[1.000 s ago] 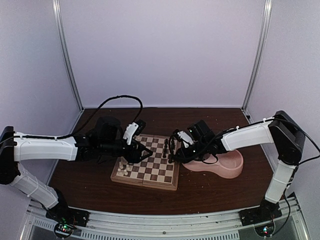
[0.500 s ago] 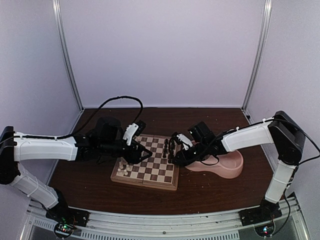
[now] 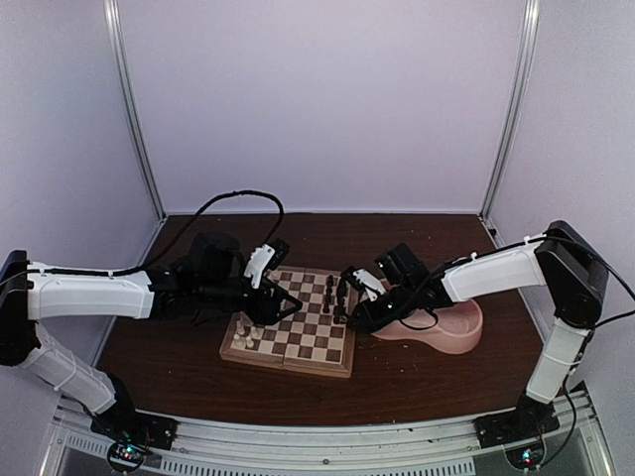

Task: Set up the chess pieces on the board
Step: Pick up the bishop from the chessboard.

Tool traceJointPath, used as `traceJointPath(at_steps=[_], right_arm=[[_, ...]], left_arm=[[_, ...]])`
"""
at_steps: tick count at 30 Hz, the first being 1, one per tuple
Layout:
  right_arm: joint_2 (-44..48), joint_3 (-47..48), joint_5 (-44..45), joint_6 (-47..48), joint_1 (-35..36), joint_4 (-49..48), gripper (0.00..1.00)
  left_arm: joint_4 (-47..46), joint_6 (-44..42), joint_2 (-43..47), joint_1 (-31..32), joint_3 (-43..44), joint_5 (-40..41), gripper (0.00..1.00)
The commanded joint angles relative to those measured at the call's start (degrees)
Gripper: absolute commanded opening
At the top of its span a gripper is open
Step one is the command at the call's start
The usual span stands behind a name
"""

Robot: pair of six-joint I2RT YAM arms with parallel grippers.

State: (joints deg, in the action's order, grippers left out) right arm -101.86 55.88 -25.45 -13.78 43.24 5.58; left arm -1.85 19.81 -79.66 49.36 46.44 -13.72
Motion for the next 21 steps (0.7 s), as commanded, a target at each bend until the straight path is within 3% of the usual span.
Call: traceJointPath(at_steps=[1, 5, 21], right_arm=[[1.1, 0.0, 0.7, 0.4, -0.3, 1.4, 0.22], [1.8, -0.5, 0.1, 0.3, -0.2, 1.4, 0.17], [3.6, -0.9, -4.0, -0.4, -0.1, 3.6, 0.15]], left_arm=[[-0.9, -0.8, 0.0, 0.4, 2.0, 0.2, 0.55], [-0.8, -0.8, -0.2, 0.4, 2.1, 0.1, 0.55], [-0.7, -0.8, -1.3, 0.4, 2.6, -0.2, 0.56]])
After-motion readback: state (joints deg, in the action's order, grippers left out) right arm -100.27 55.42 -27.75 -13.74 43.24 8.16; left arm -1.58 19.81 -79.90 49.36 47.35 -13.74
